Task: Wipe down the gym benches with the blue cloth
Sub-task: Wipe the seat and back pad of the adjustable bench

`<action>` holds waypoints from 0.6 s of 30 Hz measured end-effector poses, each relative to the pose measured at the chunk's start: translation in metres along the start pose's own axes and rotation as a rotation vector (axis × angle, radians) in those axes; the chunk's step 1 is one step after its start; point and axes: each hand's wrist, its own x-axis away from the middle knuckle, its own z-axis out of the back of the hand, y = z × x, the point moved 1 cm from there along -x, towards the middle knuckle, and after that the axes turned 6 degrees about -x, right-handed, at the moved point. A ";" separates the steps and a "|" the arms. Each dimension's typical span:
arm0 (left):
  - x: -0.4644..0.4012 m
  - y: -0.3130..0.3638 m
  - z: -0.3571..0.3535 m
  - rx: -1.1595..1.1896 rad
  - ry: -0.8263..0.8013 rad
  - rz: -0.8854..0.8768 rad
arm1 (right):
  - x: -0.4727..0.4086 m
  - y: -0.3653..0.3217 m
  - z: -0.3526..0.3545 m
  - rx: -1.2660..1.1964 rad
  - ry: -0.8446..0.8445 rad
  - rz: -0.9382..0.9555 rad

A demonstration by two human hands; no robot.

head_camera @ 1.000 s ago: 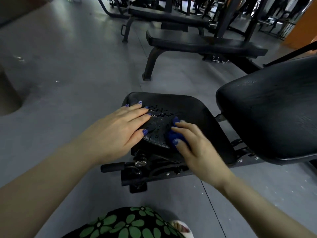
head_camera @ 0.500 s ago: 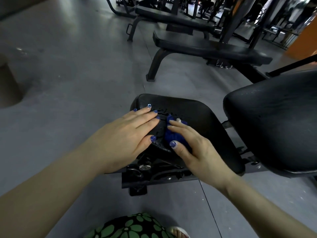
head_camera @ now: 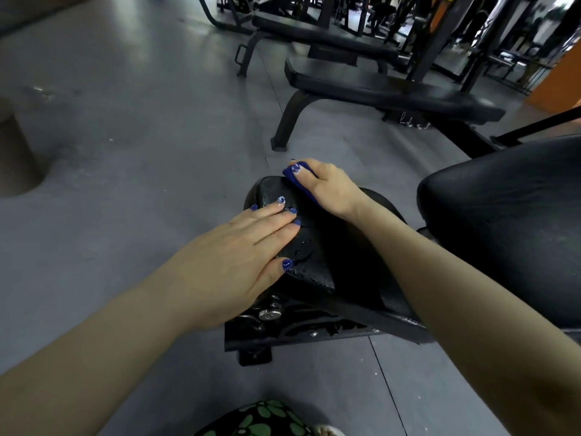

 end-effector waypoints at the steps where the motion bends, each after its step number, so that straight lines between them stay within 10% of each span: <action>1: 0.000 0.000 0.001 0.000 0.000 0.000 | 0.005 0.002 0.001 0.007 -0.002 0.016; 12: 0.006 0.005 0.010 -0.051 -0.007 0.009 | 0.100 0.046 0.011 0.156 0.250 -0.218; 18: 0.006 0.002 0.011 -0.046 -0.030 0.019 | 0.160 -0.025 -0.042 0.157 0.292 0.022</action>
